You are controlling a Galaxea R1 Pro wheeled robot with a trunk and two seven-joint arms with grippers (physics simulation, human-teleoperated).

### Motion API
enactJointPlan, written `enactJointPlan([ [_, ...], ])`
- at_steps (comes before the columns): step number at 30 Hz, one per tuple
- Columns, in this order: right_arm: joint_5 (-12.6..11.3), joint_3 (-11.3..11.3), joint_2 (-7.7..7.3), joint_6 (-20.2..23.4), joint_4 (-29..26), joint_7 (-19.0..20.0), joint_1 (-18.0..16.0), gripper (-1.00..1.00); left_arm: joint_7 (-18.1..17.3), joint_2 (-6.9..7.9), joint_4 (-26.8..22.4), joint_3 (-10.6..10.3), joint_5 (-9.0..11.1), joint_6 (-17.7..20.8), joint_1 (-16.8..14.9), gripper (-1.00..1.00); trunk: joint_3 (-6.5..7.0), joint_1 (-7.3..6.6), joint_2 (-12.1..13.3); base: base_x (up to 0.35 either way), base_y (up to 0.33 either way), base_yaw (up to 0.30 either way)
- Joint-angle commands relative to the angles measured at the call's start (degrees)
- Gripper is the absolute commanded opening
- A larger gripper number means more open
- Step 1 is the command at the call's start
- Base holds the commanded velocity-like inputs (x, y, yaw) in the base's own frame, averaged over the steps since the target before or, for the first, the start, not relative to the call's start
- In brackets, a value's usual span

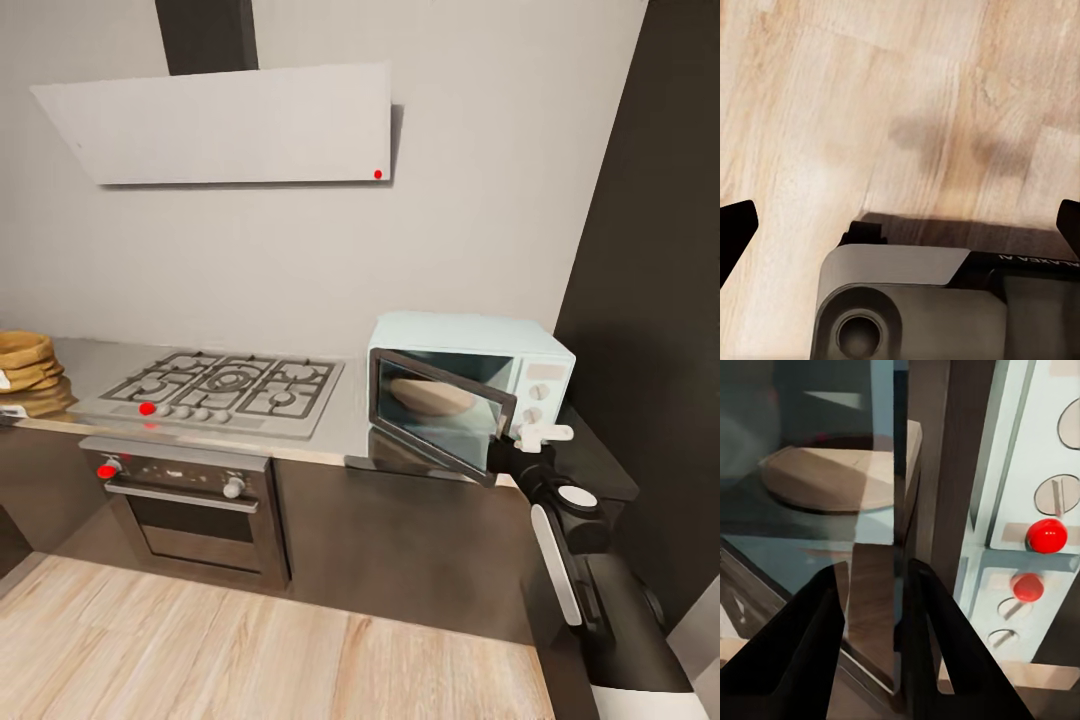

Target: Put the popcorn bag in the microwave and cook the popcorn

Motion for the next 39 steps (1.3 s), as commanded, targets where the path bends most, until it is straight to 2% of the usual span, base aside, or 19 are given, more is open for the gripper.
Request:
enactJointPlan([
  [1, 1.27, -3.97, -0.04, 0.40, -0.06, -0.96, -0.05, -1.00, 0.01, -0.02, 0.02, 0.29, 0.10, -0.18, -0.02, 1.00, -0.07, 0.00, -0.05, -0.006, 0.005, 0.000],
  [7, 1.29, -3.96, -0.04, 0.40, -0.14, -0.96, -0.05, -1.00, -0.04, -0.03, 0.02, 0.31, 0.10, -0.18, -0.02, 1.00, -0.07, 0.00, -0.05, -0.001, 0.001, 0.000],
  [8, 1.28, -3.95, -0.04, 0.40, -0.14, -0.96, -0.05, 1.00, -0.02, -0.03, 0.02, 0.31, 0.10, -0.18, -0.02, 1.00, -0.07, 0.00, -0.05, 0.000, 0.000, 0.000],
  [22, 1.27, -3.96, -0.04, 0.40, -0.23, -0.96, -0.05, 1.00, 0.01, -0.03, 0.02, 0.28, 0.10, -0.18, -0.02, 1.00, -0.07, 0.00, -0.05, -0.061, 0.050, 0.000],
  [29, 1.27, -3.97, -0.04, 0.40, -0.23, -0.88, -0.05, 1.00, 0.01, 0.02, 0.02, 0.24, 0.09, -0.18, -0.02, 1.00, -0.07, 0.00, -0.05, 0.019, -0.198, 0.000],
  [39, 1.27, -3.98, -0.04, 0.40, -0.23, -0.80, -0.05, 1.00, 0.01, 0.15, 0.02, 0.24, 0.13, -0.18, -0.02, 1.00, -0.07, 0.00, -0.05, 0.013, -0.055, 0.000],
])
